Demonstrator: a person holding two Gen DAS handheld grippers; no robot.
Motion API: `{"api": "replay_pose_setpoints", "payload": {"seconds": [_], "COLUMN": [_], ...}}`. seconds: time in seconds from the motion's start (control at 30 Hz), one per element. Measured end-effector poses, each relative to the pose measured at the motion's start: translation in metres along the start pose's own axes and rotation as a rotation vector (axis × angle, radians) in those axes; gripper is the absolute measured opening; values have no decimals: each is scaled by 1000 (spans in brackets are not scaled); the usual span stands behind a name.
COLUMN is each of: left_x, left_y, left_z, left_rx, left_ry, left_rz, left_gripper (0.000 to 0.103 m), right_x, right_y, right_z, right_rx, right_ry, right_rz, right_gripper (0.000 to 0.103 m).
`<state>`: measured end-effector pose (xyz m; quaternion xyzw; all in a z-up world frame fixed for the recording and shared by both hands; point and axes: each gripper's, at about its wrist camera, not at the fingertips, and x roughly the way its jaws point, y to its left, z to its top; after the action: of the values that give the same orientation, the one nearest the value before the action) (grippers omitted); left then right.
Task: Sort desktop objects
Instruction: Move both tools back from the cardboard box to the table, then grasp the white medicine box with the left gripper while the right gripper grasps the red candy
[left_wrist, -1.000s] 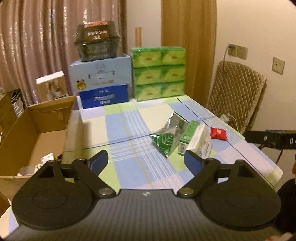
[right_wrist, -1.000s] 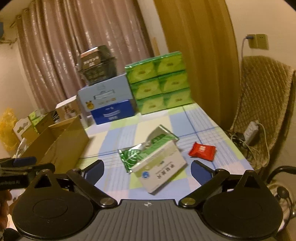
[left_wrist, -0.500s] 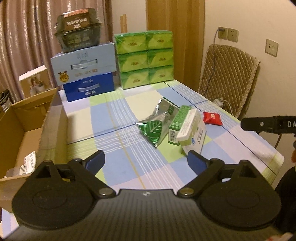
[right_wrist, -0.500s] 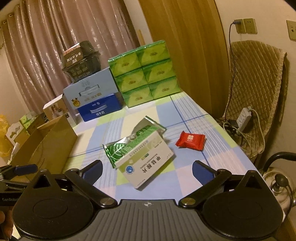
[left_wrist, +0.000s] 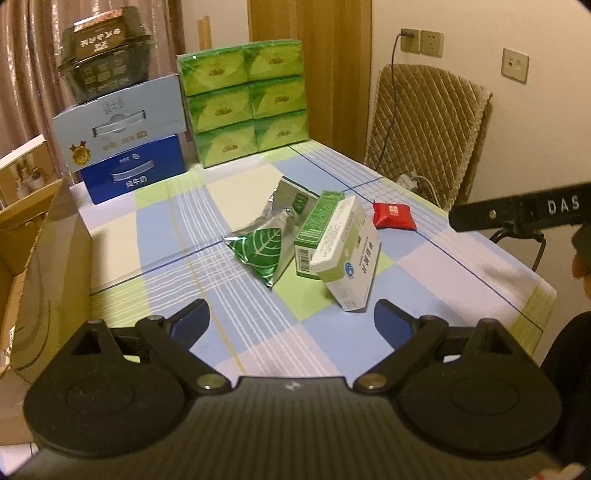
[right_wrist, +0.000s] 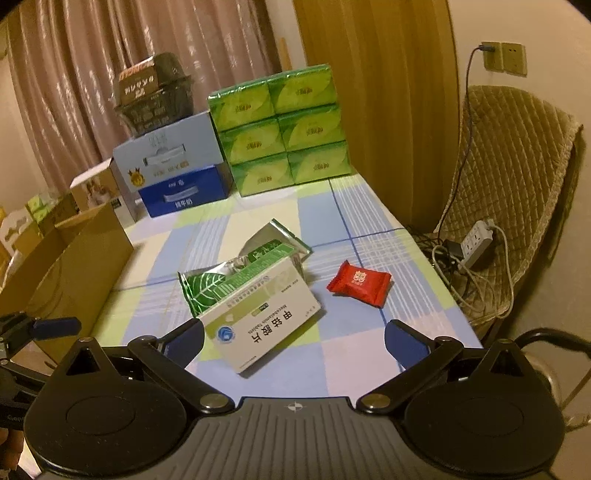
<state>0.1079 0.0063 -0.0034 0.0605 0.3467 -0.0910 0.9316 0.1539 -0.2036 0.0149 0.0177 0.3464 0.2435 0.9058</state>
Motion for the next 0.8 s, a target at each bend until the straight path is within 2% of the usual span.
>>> {"api": "replay_pose_setpoints", "payload": {"seconds": [0.27, 0.5, 0.8], "left_x": [6, 9, 26], "left_y": [-6, -11, -18], "left_z": [2, 2, 9], "left_rx": [17, 27, 39], "left_ry": [15, 26, 38], "left_rz": [-11, -26, -71], "left_gripper": [94, 93, 89], "right_x": [4, 5, 16], "right_y": [-6, -18, -29], "right_z": [14, 21, 20], "right_rx": [-123, -182, -268], "right_ry": [27, 45, 83], "right_rz": [-39, -56, -55], "right_gripper": [101, 101, 101]}}
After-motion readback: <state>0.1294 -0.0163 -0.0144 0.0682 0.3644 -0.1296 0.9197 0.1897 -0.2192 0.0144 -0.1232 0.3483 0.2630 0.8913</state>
